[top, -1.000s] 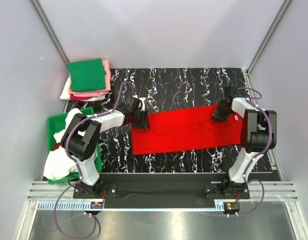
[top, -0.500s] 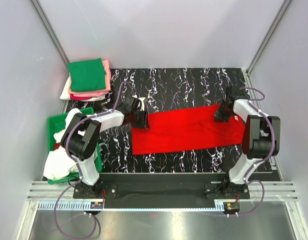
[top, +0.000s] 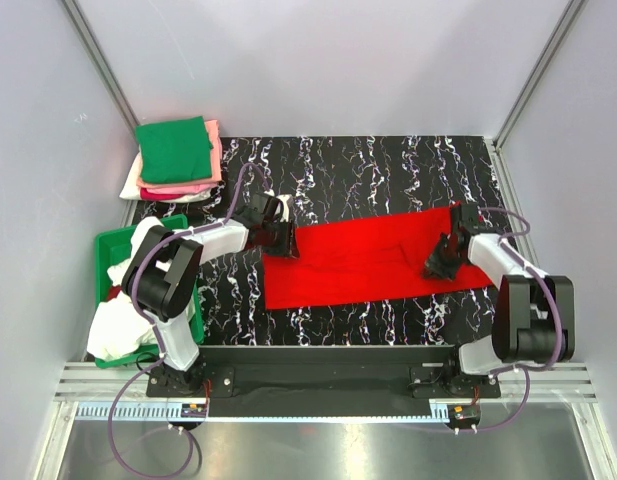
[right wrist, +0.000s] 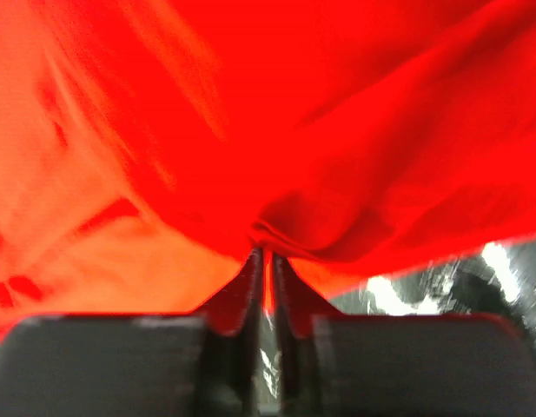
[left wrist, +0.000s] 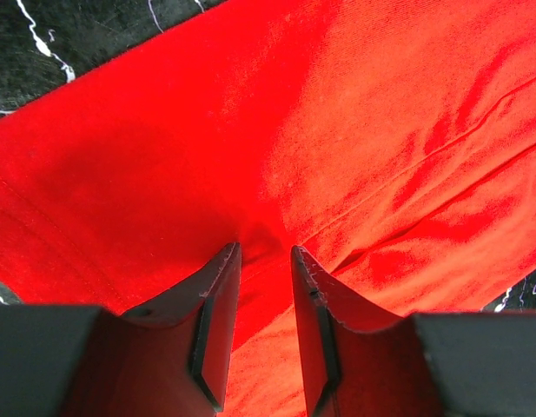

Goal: Fold and stack the t-shirts
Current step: Fold the tshirt

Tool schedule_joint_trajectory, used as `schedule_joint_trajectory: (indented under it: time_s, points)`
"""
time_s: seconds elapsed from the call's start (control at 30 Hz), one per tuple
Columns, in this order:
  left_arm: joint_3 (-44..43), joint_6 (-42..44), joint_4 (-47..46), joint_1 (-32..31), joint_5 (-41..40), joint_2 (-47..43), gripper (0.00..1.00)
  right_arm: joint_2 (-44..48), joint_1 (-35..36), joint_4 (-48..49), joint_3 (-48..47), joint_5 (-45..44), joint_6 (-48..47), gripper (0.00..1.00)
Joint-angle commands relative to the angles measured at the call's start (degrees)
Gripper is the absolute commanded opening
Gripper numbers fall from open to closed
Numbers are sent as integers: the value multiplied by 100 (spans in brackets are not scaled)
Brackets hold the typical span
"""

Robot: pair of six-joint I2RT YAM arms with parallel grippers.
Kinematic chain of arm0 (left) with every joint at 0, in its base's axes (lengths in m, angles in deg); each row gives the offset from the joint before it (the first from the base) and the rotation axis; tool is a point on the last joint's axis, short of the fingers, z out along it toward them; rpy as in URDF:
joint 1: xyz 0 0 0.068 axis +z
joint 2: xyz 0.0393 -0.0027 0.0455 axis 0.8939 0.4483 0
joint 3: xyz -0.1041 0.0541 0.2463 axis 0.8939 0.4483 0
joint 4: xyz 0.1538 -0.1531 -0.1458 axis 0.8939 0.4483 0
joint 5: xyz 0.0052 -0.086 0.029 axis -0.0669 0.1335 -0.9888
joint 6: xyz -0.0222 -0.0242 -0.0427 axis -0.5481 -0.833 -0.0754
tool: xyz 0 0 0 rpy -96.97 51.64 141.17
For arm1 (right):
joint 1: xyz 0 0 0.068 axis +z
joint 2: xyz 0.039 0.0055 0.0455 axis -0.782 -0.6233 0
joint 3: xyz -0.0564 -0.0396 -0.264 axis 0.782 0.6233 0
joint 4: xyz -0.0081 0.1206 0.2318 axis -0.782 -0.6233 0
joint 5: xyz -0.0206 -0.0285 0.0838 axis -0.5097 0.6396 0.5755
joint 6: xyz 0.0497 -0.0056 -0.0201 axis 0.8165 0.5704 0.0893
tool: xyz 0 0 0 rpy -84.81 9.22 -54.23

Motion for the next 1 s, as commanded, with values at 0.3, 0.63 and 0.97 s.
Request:
schedule_joint_trajectory:
  time_s: [0.3,0.63,0.97]
  points:
    - [-8,66,-217,64,197,130,35,1506,308,-773,-646,-128,92,53]
    - [27,49,-261,117,275,130,34,-260,46,-272,-1273,-885,-128,37]
    - [71,31,-348,152,337,122,33,-344,-264,-201,-659,-501,-6,24]
